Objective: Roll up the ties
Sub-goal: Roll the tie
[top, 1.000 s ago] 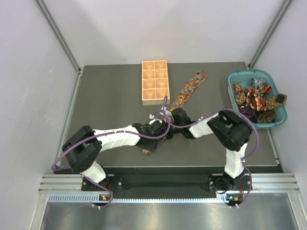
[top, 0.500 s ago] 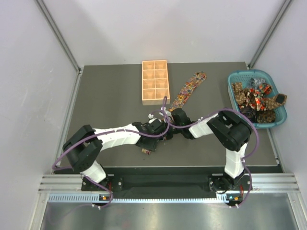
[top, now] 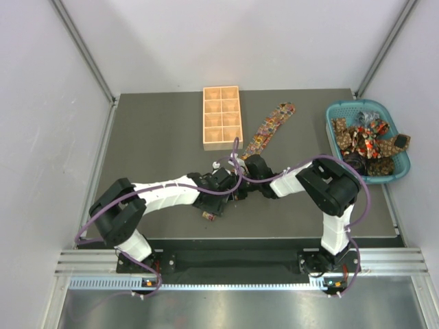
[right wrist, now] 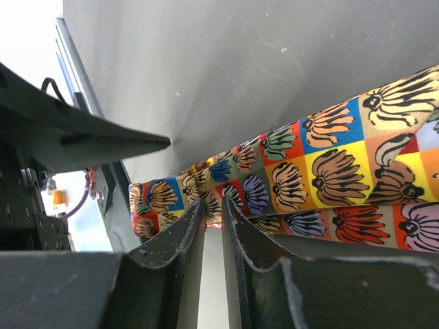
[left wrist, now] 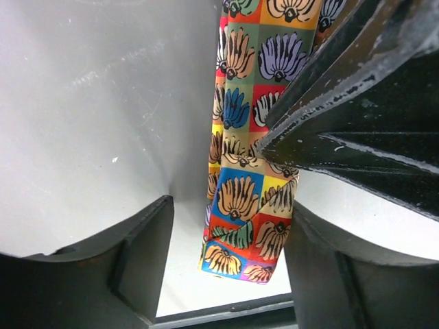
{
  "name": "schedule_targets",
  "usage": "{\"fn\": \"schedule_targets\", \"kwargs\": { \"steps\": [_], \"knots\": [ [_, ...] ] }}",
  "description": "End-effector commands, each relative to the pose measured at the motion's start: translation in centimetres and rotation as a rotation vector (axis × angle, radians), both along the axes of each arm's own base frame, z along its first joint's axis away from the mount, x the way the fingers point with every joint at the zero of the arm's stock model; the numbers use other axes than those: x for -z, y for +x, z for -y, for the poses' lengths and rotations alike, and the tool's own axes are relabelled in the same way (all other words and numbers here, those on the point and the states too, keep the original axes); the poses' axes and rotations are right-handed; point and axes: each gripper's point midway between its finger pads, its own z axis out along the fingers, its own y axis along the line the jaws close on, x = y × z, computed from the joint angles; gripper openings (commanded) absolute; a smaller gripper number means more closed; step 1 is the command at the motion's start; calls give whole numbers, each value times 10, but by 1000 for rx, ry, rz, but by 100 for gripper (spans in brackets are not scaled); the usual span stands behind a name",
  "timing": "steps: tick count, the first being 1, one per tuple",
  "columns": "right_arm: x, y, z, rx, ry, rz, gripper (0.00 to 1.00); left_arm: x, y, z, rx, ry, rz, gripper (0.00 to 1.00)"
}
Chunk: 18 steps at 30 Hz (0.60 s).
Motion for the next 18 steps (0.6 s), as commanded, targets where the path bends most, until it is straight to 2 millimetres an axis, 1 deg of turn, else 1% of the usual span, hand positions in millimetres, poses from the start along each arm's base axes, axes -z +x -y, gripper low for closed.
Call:
{"fn": "schedule_targets", "kwargs": {
  "steps": [1,3,4,6,7,10,11,12,15,18],
  "knots": [
    [-17,-9,-19,-110,57,112,18,3,1,18,104,-56,-7,71],
    [-18,-9,-19,-109,58,115,18,2,1,17,113,-67,7,75],
    [-18,-9,-19,-110,57,112,18,-6,4,21,118,-97,36,79],
    [-18,-9,-19,-111,58,111,18,-9,3,20,136,-115,53,80],
    [-18,-9,-19,-111,58,111,18,-14,4,23,143,-135,63,80],
    [-18,-8,-20,-111,60,112,18,-14,3,23,153,-135,57,76],
    [-18,-9,-20,-111,60,112,18,-13,4,23,153,-135,55,71],
    [-18,-9,-19,-110,59,109,18,-12,5,23,153,-137,52,68],
    [-18,-9,-20,-114,61,108,18,-4,6,27,162,-157,37,66],
    [-18,-9,-20,-115,63,108,18,4,5,26,164,-175,24,65]
  ]
}}
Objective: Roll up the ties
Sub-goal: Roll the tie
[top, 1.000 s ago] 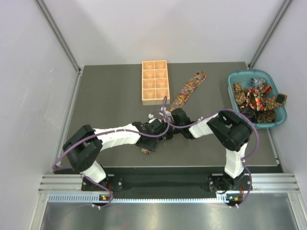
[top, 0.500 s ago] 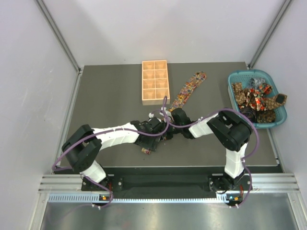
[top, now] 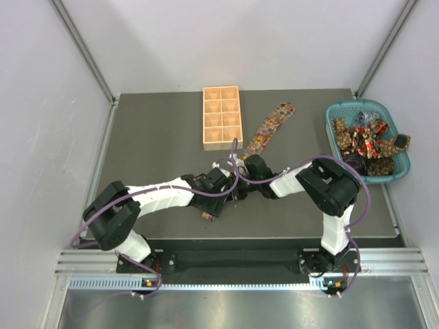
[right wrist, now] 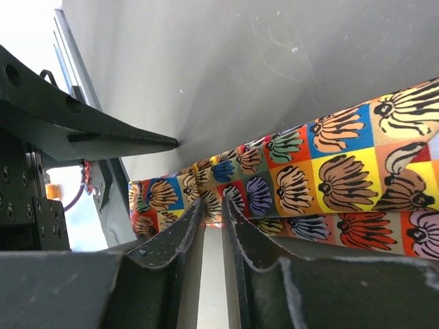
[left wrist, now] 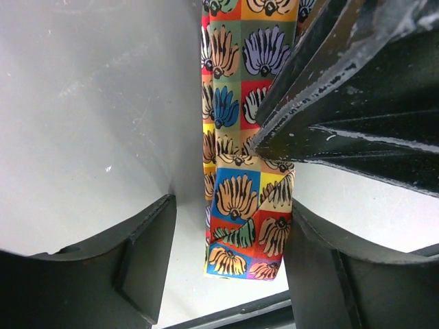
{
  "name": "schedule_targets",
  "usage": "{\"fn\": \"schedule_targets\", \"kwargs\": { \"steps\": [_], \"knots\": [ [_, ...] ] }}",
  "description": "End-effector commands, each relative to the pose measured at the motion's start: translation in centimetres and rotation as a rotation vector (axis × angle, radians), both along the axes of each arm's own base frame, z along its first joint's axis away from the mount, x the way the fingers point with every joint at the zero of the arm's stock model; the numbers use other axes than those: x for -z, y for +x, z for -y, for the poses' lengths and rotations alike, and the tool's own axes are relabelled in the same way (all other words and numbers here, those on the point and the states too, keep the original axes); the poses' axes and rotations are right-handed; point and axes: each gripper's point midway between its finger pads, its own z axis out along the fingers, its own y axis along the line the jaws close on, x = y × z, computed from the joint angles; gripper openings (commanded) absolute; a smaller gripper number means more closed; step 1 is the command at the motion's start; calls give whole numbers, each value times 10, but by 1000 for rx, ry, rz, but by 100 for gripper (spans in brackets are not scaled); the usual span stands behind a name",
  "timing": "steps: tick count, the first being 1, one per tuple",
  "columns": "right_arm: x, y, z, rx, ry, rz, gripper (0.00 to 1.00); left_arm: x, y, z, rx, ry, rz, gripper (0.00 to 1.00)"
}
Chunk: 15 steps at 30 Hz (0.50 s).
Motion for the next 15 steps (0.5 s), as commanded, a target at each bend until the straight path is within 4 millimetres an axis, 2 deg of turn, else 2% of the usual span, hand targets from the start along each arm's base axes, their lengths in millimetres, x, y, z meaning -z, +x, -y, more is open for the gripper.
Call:
{"fn": "schedule_targets", "kwargs": {
  "steps": [1,10,15],
  "knots": [
    [-18,-8,-19,-94,60,87,18,5,6,25,87,-111,16,65],
    [-18,-9,-20,-99,64,81,18,-2,2,38,154,-181,11,66],
    [-17,-9,-20,-100,64,79,18,-3,5,41,162,-182,19,63]
  ]
}}
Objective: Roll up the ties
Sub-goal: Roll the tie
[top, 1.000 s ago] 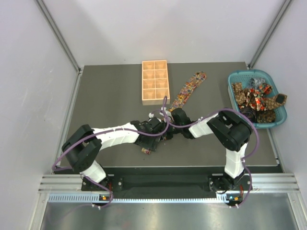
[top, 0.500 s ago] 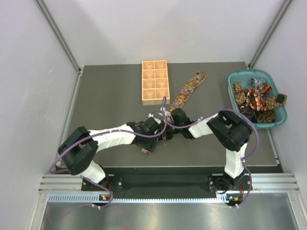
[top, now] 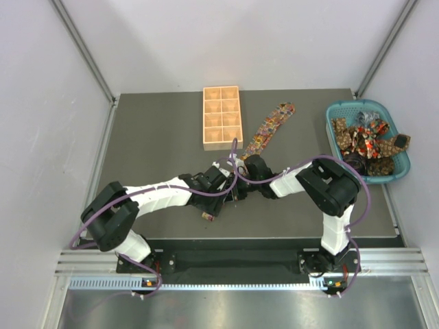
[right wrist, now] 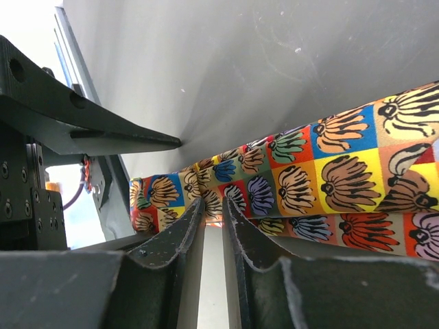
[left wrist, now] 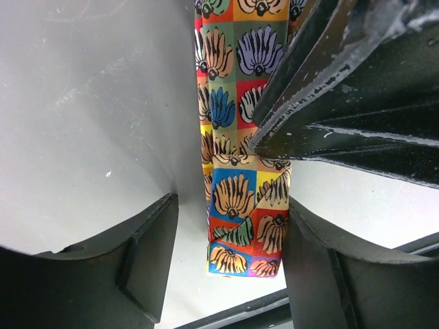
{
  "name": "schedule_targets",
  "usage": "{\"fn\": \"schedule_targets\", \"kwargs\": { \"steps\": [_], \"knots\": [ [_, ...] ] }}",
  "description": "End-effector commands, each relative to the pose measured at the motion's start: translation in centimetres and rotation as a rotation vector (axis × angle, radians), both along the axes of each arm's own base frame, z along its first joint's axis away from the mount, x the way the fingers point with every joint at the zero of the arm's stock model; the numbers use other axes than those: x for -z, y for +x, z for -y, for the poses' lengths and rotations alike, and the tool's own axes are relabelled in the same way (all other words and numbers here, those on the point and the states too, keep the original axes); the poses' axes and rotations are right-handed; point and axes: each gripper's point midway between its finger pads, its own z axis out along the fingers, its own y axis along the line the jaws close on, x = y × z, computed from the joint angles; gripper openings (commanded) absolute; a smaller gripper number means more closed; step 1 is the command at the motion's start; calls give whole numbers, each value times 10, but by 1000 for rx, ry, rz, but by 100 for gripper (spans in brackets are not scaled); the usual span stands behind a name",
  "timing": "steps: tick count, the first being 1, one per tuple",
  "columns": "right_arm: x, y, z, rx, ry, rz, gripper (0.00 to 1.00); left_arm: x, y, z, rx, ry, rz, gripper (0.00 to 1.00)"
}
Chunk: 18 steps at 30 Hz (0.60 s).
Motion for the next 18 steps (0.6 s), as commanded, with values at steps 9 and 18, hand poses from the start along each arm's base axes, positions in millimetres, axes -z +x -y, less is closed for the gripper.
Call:
{"fn": "schedule_targets", "kwargs": {
  "steps": [9,18],
  "knots": [
    [-18,-8,-20,-96,65,73,18,3,8,54,153,-182,22,73],
    [-16,-9,-21,-99,64,70,18,-32,11,49,132,-200,95,80]
  ]
}}
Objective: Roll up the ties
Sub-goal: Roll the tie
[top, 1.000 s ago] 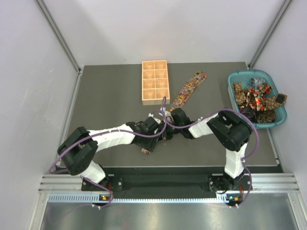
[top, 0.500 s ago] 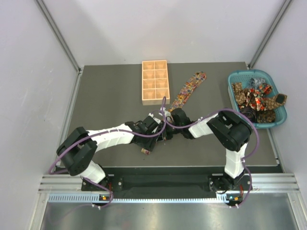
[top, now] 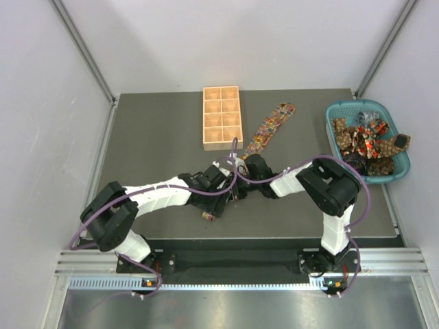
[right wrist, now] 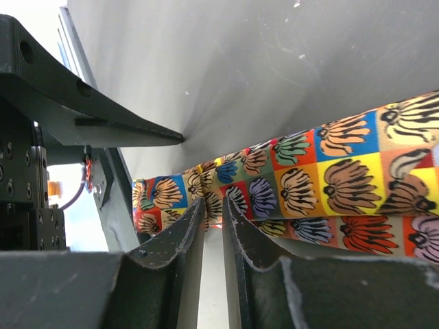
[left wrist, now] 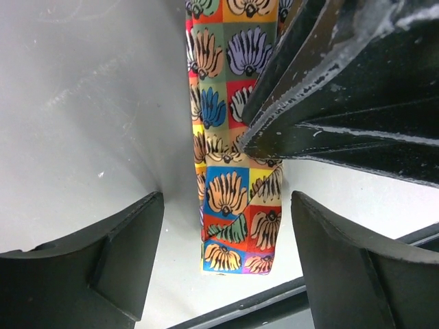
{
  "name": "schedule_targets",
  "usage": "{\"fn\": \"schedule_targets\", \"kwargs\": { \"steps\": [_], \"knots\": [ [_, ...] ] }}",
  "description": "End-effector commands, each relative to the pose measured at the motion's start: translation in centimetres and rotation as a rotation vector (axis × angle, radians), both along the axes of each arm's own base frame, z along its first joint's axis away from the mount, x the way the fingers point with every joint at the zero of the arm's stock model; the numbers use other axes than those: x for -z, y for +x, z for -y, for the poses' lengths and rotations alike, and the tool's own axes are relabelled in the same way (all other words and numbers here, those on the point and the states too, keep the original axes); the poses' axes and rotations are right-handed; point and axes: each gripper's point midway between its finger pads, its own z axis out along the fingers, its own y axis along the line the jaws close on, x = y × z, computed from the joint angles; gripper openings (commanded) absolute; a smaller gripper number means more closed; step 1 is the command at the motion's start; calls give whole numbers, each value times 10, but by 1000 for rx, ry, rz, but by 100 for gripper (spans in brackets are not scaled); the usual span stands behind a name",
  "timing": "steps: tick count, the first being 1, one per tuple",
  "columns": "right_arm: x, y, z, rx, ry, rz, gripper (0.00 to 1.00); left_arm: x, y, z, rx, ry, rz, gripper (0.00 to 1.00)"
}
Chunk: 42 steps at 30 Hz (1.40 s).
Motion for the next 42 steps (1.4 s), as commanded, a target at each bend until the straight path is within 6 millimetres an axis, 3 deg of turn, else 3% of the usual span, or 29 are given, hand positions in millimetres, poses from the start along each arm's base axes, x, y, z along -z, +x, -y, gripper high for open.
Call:
{"fn": "schedule_targets", "kwargs": {
  "steps": [1,13,27,37,42],
  "knots": [
    [-14,-10,-21,-97,53,62,18,-30,10,39,129,-146,112,80],
    [-13,-10,-21,-95,50,59,18,-67,13,36,101,-147,198,85],
    [-11,-9,-18,-83,46,50,17,-22,12,22,52,-49,154,81],
    [-8,-1,-13,-50,56,24,17,-16,2,17,25,-69,125,79],
    [-8,1,-11,-44,65,17,17,-9,-1,13,-1,-58,111,73]
  ]
}}
